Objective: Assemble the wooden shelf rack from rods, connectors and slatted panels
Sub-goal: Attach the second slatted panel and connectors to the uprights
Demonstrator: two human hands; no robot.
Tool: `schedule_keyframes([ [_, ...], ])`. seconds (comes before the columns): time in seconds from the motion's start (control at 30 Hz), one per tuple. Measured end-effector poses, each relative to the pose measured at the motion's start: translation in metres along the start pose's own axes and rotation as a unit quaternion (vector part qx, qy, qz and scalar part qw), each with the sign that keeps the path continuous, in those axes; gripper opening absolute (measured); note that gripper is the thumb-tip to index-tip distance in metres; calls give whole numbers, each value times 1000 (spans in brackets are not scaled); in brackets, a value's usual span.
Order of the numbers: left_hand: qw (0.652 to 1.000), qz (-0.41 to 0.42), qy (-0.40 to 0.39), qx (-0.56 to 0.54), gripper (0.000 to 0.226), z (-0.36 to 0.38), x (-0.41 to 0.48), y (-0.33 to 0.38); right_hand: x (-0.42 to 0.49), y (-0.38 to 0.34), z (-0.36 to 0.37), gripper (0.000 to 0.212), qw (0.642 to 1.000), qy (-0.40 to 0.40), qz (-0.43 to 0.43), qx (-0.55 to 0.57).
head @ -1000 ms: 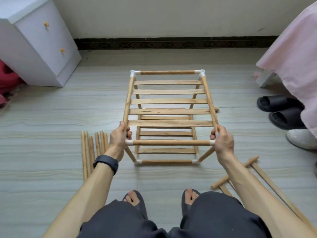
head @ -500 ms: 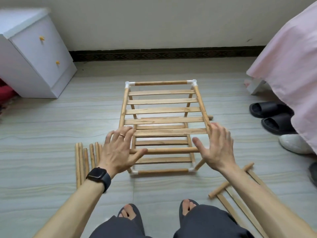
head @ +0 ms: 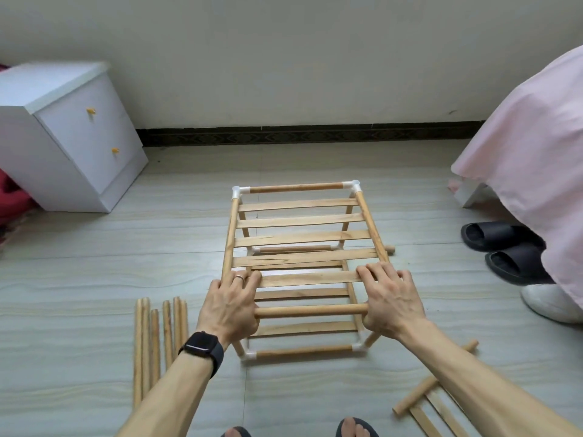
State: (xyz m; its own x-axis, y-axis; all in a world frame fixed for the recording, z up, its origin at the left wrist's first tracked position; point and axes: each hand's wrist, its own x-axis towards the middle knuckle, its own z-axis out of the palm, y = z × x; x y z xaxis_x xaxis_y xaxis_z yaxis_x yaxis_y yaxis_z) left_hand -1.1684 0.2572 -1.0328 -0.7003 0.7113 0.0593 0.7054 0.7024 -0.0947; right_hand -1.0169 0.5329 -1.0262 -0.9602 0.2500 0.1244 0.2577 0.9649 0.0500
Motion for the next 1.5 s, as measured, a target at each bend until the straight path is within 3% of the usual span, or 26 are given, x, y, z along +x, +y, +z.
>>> schedule_keyframes([
  [0.17, 1000, 7, 14, 15, 51, 1, 4, -1, 4, 2, 2, 56, 999, 28, -14, -19],
  [0.3, 999, -9, -34, 14, 53, -5, 5, 1, 8, 1, -2, 53, 1000, -1, -9, -6],
  [0.43, 998, 1, -54, 25, 63, -8, 4, -2, 7, 14, -9, 88, 991, -123, -39, -44],
  [0.5, 998, 6, -57, 29, 63, -8, 4, -4, 7, 19, -9, 96, 987, -142, -50, -65],
  [0.7, 999, 9, -17, 27, 46, -10, 7, 0, 16, 17, -5, 61, 994, -60, -68, -57],
  [1.07, 998, -5, -47, 35, 42, -10, 14, 0, 25, 20, 5, 48, 997, 6, -66, -45],
  [1.23, 995, -35, -88, 29, 56, -15, 14, 7, 21, 6, -4, 61, 992, -108, -4, -65],
  [1.3, 994, -38, -96, 17, 62, -13, 8, 12, 15, -7, -4, 80, 989, -131, 15, -66],
  [1.4, 997, -8, -73, -6, 80, -9, -7, 18, 13, -31, -4, 107, 987, -158, -25, -19],
  [1.5, 998, 16, -65, -12, 93, -9, -14, 14, 23, -65, -10, 99, 985, -159, -60, 22],
])
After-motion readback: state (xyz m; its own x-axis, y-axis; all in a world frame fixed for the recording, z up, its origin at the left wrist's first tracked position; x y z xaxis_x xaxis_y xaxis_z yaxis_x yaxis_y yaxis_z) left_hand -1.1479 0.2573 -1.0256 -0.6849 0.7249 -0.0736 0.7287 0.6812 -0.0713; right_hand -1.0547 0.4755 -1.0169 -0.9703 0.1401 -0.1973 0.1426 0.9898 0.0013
